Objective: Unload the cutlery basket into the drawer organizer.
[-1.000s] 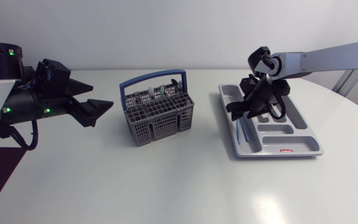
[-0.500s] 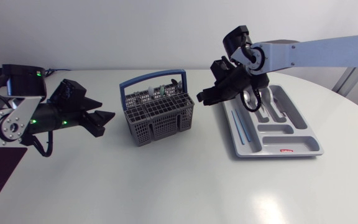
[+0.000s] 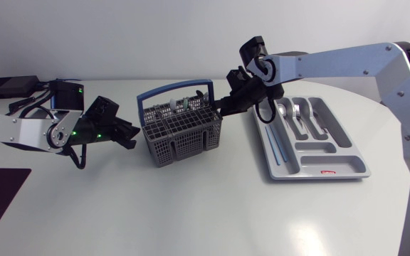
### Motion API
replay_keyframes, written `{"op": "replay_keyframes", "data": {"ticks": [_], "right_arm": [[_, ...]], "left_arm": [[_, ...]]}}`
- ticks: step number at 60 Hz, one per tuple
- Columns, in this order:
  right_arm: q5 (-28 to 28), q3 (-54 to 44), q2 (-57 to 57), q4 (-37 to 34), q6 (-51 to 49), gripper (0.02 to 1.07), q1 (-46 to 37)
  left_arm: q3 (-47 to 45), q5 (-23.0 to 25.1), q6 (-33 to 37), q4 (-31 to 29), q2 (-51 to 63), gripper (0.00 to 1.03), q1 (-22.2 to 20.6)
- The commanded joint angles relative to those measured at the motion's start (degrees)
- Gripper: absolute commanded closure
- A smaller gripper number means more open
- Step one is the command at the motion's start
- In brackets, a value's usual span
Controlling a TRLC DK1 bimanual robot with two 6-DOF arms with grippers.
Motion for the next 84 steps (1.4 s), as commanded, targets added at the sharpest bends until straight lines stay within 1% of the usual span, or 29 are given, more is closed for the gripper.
{"op": "replay_keyframes", "data": {"ticks": [1,5,16,22,29,36,44,48,53,62,65,74,84], "right_arm": [[-2.0,0.5,1.4,-0.3,1.9,0.96,0.6],[-3.4,-1.9,-0.5,0.2,1.9,0.96,1.0],[-5.8,-10.0,-7.4,1.1,1.9,0.97,2.8],[-6.4,-14.2,-10.8,1.7,1.9,0.97,4.8],[-7.5,-17.4,-12.7,2.0,1.9,0.97,6.7],[-10.0,-20.2,-14.4,2.1,1.0,0.97,8.3],[-9.6,-22.6,-18.8,1.7,0.0,0.97,10.0],[-8.7,-22.7,-20.5,1.6,0.1,0.97,9.0],[-8.5,-21.6,-20.7,1.8,0.1,0.97,5.3],[-8.1,-17.4,-15.3,2.6,-0.8,0.97,-1.0],[-8.0,-16.5,-13.5,4.4,-0.8,0.97,-2.2],[-8.1,-12.9,-7.6,7.3,-0.6,0.97,-4.4],[-8.7,-8.1,-2.1,7.8,-0.2,0.97,-4.3]], "left_arm": [[1.5,-0.1,-2.1,1.1,1.3,0.6,-0.8],[0.9,-0.1,-2.5,2.4,1.1,0.6,-1.1],[0.6,0.4,-2.5,2.6,1.3,0.6,-0.8],[0.4,2.1,-2.7,2.5,1.3,0.6,-0.4],[-0.2,3.3,-2.7,2.5,0.8,0.6,-0.2],[-1.8,4.4,-2.7,2.5,-0.3,0.6,0.0],[-2.6,4.9,-2.1,2.5,-0.9,0.6,1.0],[-2.4,5.7,-2.0,2.3,-0.9,0.6,1.9],[-2.2,6.4,-1.9,1.8,-1.2,0.6,3.0],[-1.6,6.6,-1.7,1.8,-1.1,0.6,3.1],[-1.3,6.6,-1.9,1.8,-0.8,0.61,3.0],[-0.6,6.5,-2.0,1.1,-0.4,0.61,2.2],[-0.1,6.5,-2.1,0.3,-0.4,0.61,1.2]]}}
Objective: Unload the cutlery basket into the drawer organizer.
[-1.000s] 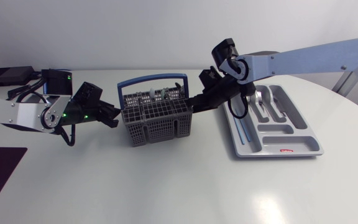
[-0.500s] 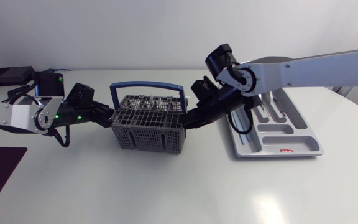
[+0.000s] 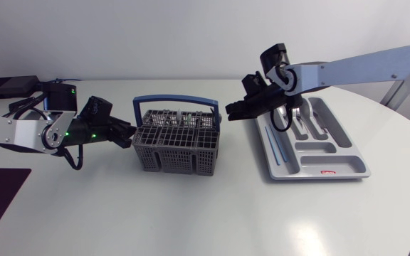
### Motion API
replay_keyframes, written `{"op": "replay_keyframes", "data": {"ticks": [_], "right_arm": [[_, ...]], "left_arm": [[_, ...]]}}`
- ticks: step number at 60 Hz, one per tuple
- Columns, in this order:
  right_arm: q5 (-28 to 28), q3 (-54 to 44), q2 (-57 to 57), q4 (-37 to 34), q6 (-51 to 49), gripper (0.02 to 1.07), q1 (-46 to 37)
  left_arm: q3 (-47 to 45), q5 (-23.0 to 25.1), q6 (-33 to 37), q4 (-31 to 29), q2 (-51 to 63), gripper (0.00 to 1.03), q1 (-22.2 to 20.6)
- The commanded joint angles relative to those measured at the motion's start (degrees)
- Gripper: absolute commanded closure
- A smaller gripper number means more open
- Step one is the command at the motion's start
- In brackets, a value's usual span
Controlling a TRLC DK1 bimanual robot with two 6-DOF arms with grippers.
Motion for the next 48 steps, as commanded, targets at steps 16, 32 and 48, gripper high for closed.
{"op": "replay_keyframes", "data": {"ticks": [16,32,48], "right_arm": [[-2.4,11.2,7.7,0.6,3.1,0.97,0.5],[-8.2,11.7,8.5,-4.3,2.6,0.97,0.7],[-8.3,-0.2,1.0,-5.5,-0.2,0.97,0.5]], "left_arm": [[1.9,0.6,-0.9,-1.3,0.4,0.61,-2.8],[3.8,-0.5,-1.1,-1.4,1.9,0.61,-4.2],[9.3,-3.3,-2.0,-1.7,5.0,0.61,-6.0]]}}
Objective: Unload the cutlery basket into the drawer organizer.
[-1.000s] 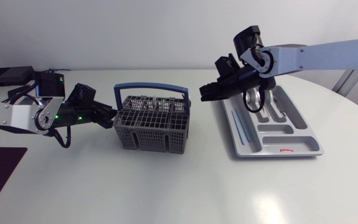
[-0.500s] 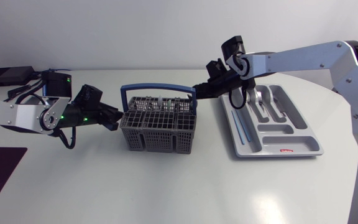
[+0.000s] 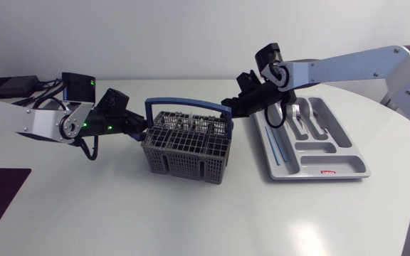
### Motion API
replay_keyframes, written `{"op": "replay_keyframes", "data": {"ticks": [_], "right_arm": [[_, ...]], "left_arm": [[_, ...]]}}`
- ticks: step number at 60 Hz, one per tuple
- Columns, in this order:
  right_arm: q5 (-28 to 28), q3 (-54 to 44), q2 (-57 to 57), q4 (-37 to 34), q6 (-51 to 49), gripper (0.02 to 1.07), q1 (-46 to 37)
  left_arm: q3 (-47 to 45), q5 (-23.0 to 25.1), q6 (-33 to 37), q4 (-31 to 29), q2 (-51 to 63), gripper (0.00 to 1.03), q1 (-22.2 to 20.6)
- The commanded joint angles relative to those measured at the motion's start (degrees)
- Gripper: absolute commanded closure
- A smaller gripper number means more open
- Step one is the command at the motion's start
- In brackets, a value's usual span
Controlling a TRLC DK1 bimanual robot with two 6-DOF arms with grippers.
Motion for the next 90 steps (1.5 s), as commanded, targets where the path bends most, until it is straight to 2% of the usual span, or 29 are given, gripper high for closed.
{"op": "replay_keyframes", "data": {"ticks": [1,7,20,27,34,41,47,60,66,75,90], "right_arm": [[-0.6,-5.7,-3.0,-1.7,-1.2,0.97,0.4],[-0.4,-8.0,-5.8,-1.5,-1.2,0.97,-0.4],[0.0,-9.6,-7.0,-1.4,-1.3,0.97,-4.2],[0.3,-10.6,-7.0,-1.2,-1.8,0.97,-4.4],[0.3,-11.6,-7.1,-1.0,-2.0,0.97,-4.4],[0.3,-12.1,-7.2,-0.9,-2.1,0.97,-4.3],[0.3,-12.3,-7.4,-1.0,-2.1,0.97,-4.0],[-0.2,-12.8,-8.6,-1.1,-2.2,0.97,-2.8],[-1.7,-13.4,-9.4,-1.8,-2.3,0.97,-2.1],[-3.5,-16.4,-12.3,-2.3,-2.7,0.97,-0.5],[-4.3,-19.6,-16.2,-4.8,-4.0,0.97,3.5]], "left_arm": [[3.2,-0.6,-1.2,-0.2,1.7,0.61,-0.7],[3.6,-1.2,-1.3,-1.5,0.1,0.61,0.2],[-2.3,-0.2,4.6,-12.5,-16.3,0.61,3.8],[-5.9,3.1,9.0,-20.3,-24.3,0.61,3.8],[-10.0,3.9,13.7,-28.0,-29.9,0.61,-0.1],[-13.6,3.5,14.6,-30.1,-31.5,0.61,-5.2],[-15.5,2.3,15.0,-29.0,-30.7,0.61,-7.7],[-16.5,-1.6,14.8,-17.4,-19.5,0.61,-7.1],[-15.3,-2.0,14.0,-12.4,-16.2,0.61,-5.4],[-12.1,-2.1,13.7,-8.4,-10.6,0.61,-2.8],[-4.6,-2.0,11.7,-4.6,-1.9,0.61,-0.7]]}}
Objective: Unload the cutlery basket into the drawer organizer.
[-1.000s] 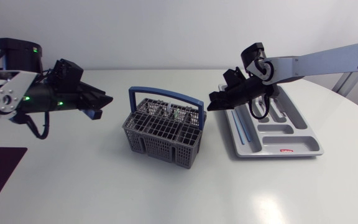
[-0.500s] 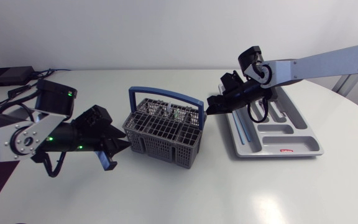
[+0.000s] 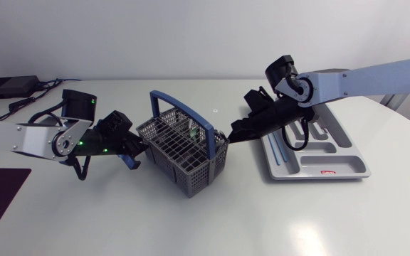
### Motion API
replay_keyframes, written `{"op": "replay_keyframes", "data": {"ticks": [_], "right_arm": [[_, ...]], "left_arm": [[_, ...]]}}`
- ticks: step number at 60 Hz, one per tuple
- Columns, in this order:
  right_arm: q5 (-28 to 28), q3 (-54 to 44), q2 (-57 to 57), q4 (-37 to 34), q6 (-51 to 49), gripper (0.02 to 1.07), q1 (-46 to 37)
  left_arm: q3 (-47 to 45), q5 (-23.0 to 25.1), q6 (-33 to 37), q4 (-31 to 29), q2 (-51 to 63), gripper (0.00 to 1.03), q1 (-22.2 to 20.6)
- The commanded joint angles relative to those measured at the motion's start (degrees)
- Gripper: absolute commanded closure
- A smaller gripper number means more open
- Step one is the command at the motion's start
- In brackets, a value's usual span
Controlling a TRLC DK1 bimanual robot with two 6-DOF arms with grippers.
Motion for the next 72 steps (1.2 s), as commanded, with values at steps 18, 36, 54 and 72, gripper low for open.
{"op": "replay_keyframes", "data": {"ticks": [18,36,54,72], "right_arm": [[-2.9,-2.6,-2.8,-1.8,-1.0,0.97,8.1],[-2.7,-2.2,-1.6,-1.5,-0.7,0.97,13.4],[-1.3,-2.4,-4.0,-1.3,-1.1,0.97,11.5],[-1.4,1.2,-0.4,0.3,-3.3,0.97,2.2]], "left_arm": [[12.6,0.3,-3.7,1.2,9.3,0.61,1.1],[21.3,1.9,-5.3,0.1,15.7,0.61,0.8],[24.6,3.3,-5.4,-3.8,15.1,0.61,4.0],[4.4,4.8,1.2,-7.2,-8.5,0.6,5.9]]}}
